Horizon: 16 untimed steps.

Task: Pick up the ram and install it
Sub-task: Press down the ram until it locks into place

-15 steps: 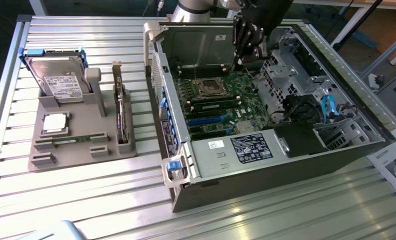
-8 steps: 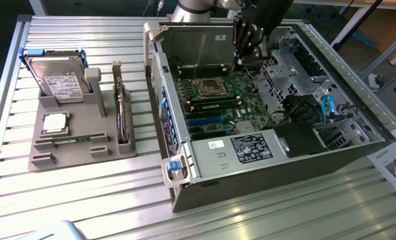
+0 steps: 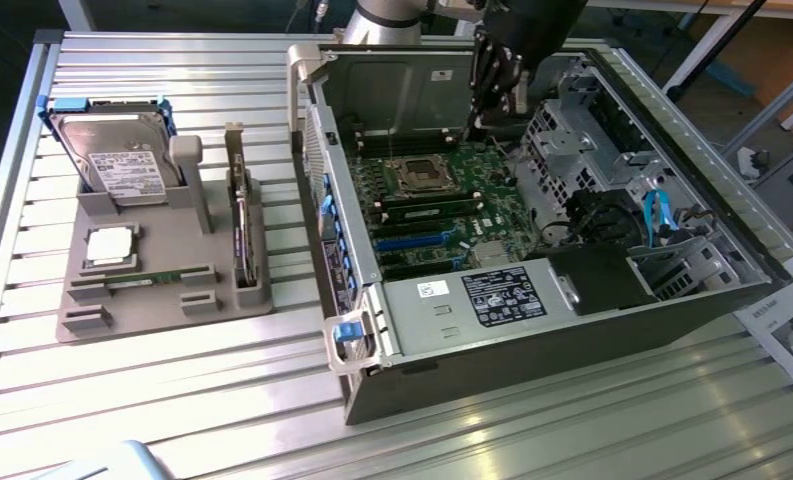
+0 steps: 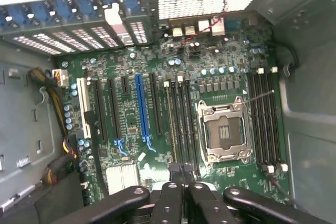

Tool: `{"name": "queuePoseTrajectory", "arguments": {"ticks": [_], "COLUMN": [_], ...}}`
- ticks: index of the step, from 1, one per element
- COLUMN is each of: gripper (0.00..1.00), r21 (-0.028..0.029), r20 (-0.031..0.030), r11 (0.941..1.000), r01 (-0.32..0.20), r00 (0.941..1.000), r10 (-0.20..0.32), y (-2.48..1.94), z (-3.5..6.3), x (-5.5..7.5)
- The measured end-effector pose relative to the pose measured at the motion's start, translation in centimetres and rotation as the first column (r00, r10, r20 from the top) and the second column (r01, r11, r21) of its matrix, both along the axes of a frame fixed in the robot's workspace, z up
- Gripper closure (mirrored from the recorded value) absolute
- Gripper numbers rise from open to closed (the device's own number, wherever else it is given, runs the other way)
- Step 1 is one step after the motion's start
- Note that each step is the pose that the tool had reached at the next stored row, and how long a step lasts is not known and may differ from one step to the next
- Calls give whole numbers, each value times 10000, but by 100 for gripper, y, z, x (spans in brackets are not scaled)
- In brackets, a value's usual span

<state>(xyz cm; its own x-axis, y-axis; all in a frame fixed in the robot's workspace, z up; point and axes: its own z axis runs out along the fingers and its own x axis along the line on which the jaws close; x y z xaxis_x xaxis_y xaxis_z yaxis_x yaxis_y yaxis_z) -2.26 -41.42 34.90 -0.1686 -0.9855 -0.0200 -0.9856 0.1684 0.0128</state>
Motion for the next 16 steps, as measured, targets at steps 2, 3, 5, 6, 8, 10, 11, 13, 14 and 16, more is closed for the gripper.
{"name": "queuePoseTrajectory", "arguments": {"ticks": [2, 3, 5, 6, 8, 10, 11, 13, 14, 16], "gripper": [90, 90, 90, 90, 90, 90, 90, 90, 90, 90], "r21": [1, 0, 0, 1, 0, 1, 1, 0, 1, 0], "r20": [0, 0, 0, 0, 0, 0, 0, 0, 0, 0], "r11": [9994, 9986, 9959, 9933, 9848, 9772, 9727, 9622, 9567, 9409], "r01": [348, 532, 909, 1151, 1739, 2125, 2321, 2722, 2910, 3387], "r00": [9994, 9986, 9959, 9933, 9848, 9772, 9727, 9622, 9567, 9409], "r10": [-348, -532, -909, -1151, -1739, -2125, -2321, -2722, -2910, -3387], "y": [0, 0, 0, 0, 0, 0, 0, 0, 0, 0], "z": [-1, 0, 0, 0, 0, -1, 0, 0, 0, 0], "x": [0, 0, 0, 0, 0, 0, 0, 0, 0, 0]}}
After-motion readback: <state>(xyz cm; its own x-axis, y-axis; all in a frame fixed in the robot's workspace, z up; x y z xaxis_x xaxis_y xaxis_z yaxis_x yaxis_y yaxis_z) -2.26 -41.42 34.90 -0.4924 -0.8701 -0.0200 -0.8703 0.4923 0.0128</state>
